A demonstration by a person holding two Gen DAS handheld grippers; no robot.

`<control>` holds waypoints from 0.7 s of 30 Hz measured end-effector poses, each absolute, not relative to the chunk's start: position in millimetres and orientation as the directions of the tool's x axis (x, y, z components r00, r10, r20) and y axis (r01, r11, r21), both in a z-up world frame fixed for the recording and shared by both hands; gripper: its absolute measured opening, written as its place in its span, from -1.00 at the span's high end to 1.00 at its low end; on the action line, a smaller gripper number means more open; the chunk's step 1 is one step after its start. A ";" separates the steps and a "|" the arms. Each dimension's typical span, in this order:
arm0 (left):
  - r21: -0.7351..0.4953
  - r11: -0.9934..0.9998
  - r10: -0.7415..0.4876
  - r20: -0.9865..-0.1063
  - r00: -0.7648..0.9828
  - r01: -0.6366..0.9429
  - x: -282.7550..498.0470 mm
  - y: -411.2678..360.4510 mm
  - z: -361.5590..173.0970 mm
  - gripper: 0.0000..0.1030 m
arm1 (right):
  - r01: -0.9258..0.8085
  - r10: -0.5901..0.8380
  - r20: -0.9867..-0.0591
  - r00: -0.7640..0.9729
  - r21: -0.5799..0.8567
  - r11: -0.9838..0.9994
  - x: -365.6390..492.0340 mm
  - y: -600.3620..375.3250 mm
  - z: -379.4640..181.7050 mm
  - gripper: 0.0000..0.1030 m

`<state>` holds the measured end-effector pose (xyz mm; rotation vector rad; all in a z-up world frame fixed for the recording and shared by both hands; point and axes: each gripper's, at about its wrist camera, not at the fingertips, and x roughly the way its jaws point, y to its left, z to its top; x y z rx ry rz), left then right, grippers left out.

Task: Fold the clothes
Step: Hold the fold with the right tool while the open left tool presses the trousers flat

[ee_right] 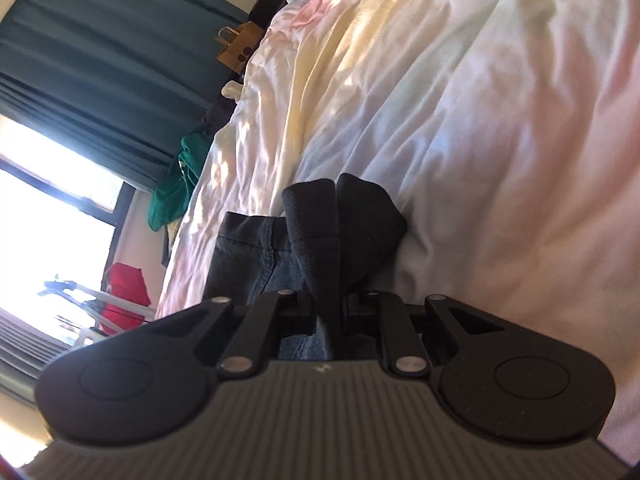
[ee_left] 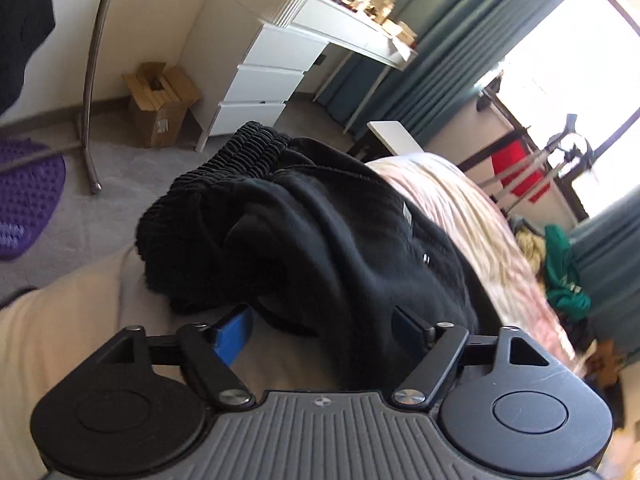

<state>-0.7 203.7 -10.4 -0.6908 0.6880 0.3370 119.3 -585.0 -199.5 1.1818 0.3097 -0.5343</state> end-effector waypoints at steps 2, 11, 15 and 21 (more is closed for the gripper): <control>-0.426 0.778 0.078 -0.664 0.744 -0.461 -4.4 190.3 -3.2 -0.55 | 0.549 -0.237 -0.497 0.835 0.788 0.279 120.0 -585.4 -199.8 0.71; -0.056 0.998 -0.017 -0.559 0.829 -0.018 60.3 58.8 12.8 -0.82 | 0.536 -0.236 -0.485 0.842 0.801 0.267 119.9 -589.8 -202.9 0.71; -0.004 0.964 -0.215 -0.595 0.774 0.265 108.8 -10.2 -1.8 -0.82 | 0.539 -0.240 -0.485 0.841 0.794 0.282 120.3 -589.1 -202.6 0.71; 0.042 0.863 -0.363 -0.642 0.676 0.503 167.9 -105.6 -24.2 -0.82 | 0.548 -0.255 -0.487 0.835 0.774 0.317 121.6 -586.1 -200.2 0.71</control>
